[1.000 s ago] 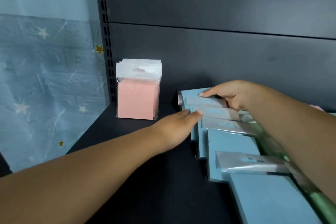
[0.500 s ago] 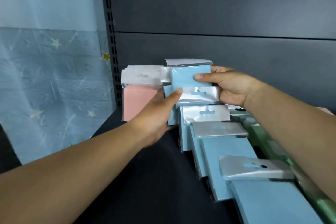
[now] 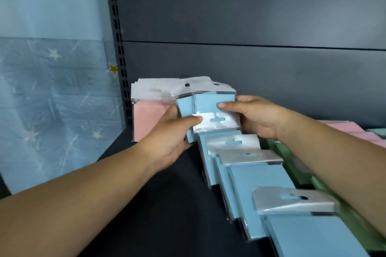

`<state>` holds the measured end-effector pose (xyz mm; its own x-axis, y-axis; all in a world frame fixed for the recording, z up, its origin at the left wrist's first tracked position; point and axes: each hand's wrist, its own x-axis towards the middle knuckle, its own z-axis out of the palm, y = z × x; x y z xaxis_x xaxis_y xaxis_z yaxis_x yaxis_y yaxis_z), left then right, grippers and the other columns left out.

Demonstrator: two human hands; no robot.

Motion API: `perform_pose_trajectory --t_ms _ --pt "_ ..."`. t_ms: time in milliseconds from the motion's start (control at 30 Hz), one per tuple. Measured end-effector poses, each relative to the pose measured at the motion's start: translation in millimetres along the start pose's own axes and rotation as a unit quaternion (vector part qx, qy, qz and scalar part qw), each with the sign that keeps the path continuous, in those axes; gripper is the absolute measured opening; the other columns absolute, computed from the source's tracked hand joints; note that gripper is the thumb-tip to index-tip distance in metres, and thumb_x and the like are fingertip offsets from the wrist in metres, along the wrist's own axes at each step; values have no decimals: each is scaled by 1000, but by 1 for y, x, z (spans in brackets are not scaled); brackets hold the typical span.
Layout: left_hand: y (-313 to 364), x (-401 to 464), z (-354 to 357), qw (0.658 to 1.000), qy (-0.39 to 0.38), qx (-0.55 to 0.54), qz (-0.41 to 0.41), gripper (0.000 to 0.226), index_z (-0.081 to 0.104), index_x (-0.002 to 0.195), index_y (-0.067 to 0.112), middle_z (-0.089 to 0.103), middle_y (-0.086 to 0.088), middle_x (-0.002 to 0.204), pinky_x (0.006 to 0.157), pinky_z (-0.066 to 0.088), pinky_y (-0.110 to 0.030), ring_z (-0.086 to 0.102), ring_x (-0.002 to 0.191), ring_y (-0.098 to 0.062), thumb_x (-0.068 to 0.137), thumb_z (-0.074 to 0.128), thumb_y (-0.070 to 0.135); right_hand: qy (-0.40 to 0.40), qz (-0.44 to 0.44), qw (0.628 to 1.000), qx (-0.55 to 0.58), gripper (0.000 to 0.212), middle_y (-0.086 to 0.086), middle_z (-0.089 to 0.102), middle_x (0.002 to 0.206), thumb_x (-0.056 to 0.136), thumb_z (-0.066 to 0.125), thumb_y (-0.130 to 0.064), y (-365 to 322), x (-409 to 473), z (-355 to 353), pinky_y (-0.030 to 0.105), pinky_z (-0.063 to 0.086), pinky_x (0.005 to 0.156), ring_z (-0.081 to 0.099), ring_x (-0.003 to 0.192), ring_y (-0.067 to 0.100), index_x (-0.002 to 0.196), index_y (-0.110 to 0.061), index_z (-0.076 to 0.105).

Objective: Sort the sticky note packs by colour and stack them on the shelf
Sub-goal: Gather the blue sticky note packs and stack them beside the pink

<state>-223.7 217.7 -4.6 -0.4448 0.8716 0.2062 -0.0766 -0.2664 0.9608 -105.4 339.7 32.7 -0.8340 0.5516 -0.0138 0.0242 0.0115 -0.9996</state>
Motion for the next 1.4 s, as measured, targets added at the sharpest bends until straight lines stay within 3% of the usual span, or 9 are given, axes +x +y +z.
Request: perform_pose_trajectory --t_ms 100,300,533,667,800,967,1100,1300,1400 --pt "3 -1 0 1000 -24 9 15 26 62 104 26 73 5 95 69 56 -28 70 86 -11 94 46 7 -3 -36 999 -7 12 -3 72 80 86 62 -13 1 0 10 21 55 54 69 63 8 97 -17 63" --pt "2 1 -6 995 2 80 62 36 48 128 14 63 -1 123 98 46 -36 59 114 -18 93 51 11 10 -79 996 -31 14 -6 67 88 86 61 -8 5 1 17 20 57 68 66 72 5 92 -21 61" --pt "-8 0 -9 969 -25 245 32 32 44 124 24 58 7 124 104 41 -35 56 114 -11 93 53 22 -22 -26 990 -139 20 -7 67 89 82 65 -5 8 -1 0 24 53 80 65 83 7 91 -22 61" --pt "-11 2 -7 972 -30 234 20 34 39 127 24 55 9 124 104 39 -29 53 115 -9 95 50 19 -9 -24 989 -144 18 -7 67 90 83 66 -8 10 -1 3 21 53 74 64 83 6 91 -23 62" --pt "-11 3 -7 969 5 241 48 34 39 129 19 55 5 128 106 39 -33 52 118 -13 96 48 19 5 52 978 -201 29 4 66 105 82 68 -25 6 2 -1 29 51 86 63 100 18 106 -11 62" --pt "-7 7 -13 973 62 216 47 20 36 114 24 53 4 122 108 36 -39 49 119 -17 96 46 22 -24 144 936 -321 8 5 60 74 83 67 -14 8 -4 0 24 46 67 56 69 15 78 -10 61" --pt "-11 10 -14 979 89 182 17 36 33 127 20 46 2 133 110 32 -42 43 125 -20 95 48 25 -4 119 958 -260 23 0 59 61 86 62 -7 7 -6 -4 22 44 55 56 56 10 66 -16 52" --pt "-16 13 -8 991 106 70 -36 12 46 106 26 53 -3 128 107 37 -44 52 118 -23 95 45 30 -27 73 994 -70 19 -3 62 54 90 54 -6 -9 -9 -10 17 51 44 59 43 7 73 -14 53" --pt "-16 13 -3 993 96 46 -57 49 36 132 17 48 1 137 111 32 -42 46 126 -20 93 41 48 41 39 998 -9 19 0 61 55 89 55 -5 2 -1 -1 20 52 44 58 41 9 72 -13 54"
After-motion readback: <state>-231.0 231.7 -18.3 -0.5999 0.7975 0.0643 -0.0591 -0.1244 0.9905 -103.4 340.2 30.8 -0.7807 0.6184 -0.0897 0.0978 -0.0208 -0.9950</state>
